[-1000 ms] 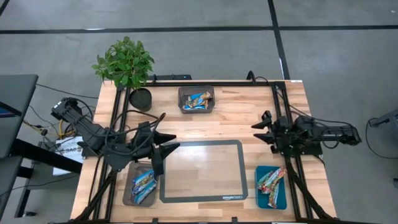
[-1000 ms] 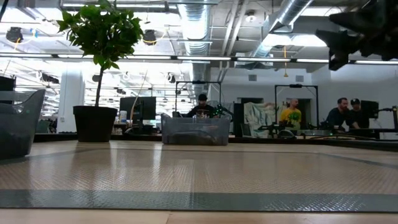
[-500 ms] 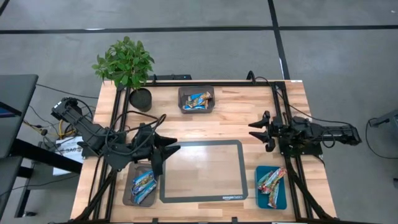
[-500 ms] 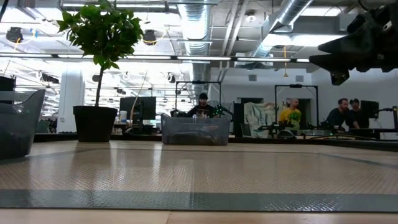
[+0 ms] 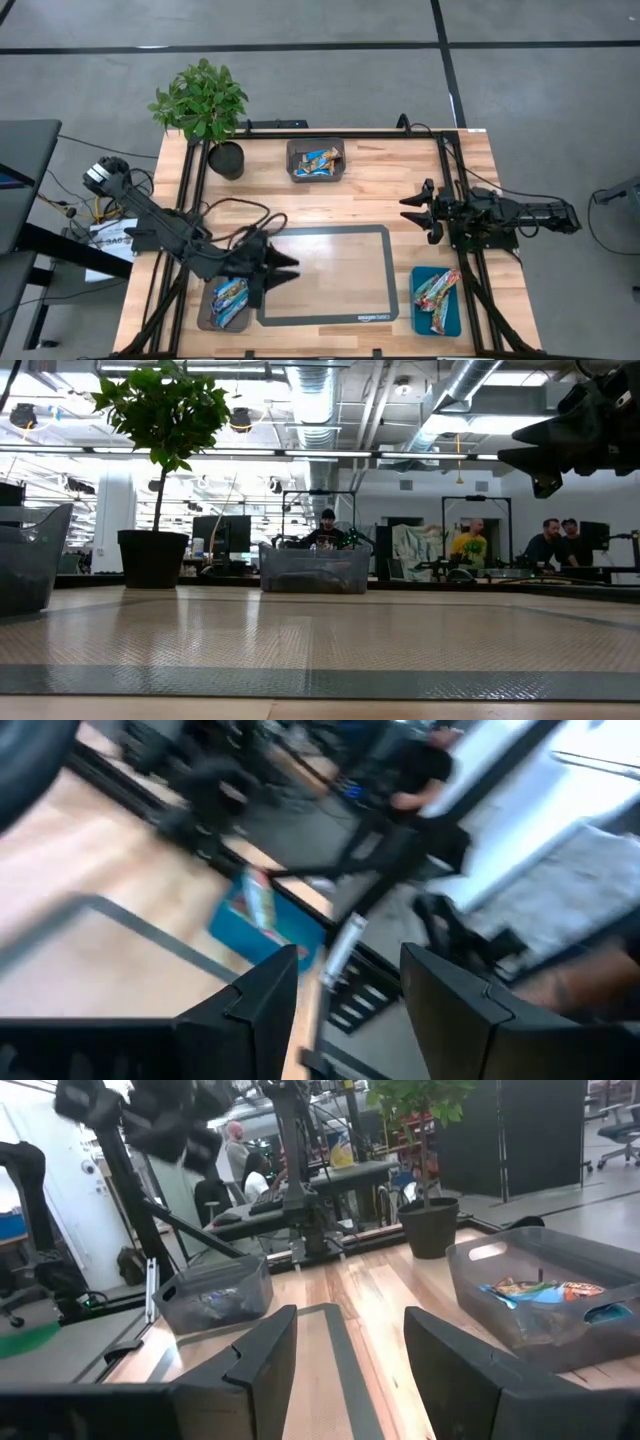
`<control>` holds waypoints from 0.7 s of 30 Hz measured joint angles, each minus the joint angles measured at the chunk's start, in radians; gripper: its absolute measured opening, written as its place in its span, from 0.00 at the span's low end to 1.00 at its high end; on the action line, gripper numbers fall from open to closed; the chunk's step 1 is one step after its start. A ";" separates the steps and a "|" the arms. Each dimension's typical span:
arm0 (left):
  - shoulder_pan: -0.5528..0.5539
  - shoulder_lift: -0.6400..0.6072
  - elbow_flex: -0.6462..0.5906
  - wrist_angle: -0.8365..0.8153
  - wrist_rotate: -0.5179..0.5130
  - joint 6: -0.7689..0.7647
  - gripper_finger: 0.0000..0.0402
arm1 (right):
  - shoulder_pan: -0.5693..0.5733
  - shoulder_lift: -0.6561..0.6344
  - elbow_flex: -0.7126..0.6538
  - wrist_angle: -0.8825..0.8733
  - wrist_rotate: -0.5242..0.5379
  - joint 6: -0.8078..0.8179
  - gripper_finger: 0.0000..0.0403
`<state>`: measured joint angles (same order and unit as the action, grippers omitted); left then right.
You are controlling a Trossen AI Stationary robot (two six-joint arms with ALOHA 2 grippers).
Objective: Pick and place Granola Bars by type
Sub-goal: Return To Home Position
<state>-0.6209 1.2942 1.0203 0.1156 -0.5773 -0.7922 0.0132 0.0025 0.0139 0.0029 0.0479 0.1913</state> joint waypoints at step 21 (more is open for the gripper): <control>0.148 -0.096 -0.867 0.800 0.888 0.049 0.42 | 0.000 0.000 0.000 -0.002 0.000 0.002 0.44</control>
<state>-0.4733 1.1977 0.1530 0.9153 0.3107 -0.7431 0.0132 0.0025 0.0139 0.0010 0.0483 0.1928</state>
